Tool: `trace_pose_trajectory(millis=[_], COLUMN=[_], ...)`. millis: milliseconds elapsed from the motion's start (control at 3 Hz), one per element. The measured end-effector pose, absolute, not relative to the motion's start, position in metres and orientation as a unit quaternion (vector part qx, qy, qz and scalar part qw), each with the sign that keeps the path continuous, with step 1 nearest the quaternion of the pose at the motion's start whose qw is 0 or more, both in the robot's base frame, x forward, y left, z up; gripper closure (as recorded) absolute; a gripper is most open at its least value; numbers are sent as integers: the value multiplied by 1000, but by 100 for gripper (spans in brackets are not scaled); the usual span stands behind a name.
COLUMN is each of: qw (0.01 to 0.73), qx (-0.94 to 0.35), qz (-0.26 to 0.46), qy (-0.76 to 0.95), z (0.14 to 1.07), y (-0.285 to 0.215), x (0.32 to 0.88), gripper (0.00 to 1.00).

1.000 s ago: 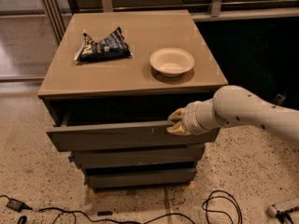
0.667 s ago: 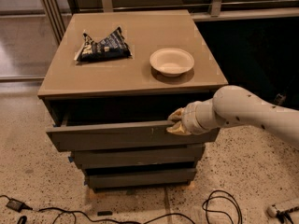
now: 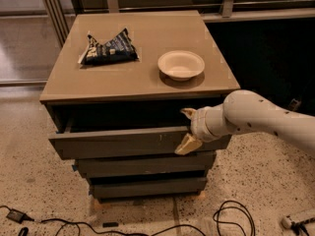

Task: Open top drawer

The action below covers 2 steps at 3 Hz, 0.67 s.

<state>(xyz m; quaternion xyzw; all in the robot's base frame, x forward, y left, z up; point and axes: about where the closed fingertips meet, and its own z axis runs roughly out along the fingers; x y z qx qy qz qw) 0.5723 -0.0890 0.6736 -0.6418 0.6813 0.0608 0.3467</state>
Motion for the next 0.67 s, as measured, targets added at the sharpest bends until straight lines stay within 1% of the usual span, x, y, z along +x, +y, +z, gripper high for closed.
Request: trace_pose_trajectory(millis=[333, 667], qw=[347, 347], qx=[-642, -642], qz=[61, 61], qy=[681, 681], z=[674, 674], y=[-89, -89], x=[572, 572], gripper=[100, 100])
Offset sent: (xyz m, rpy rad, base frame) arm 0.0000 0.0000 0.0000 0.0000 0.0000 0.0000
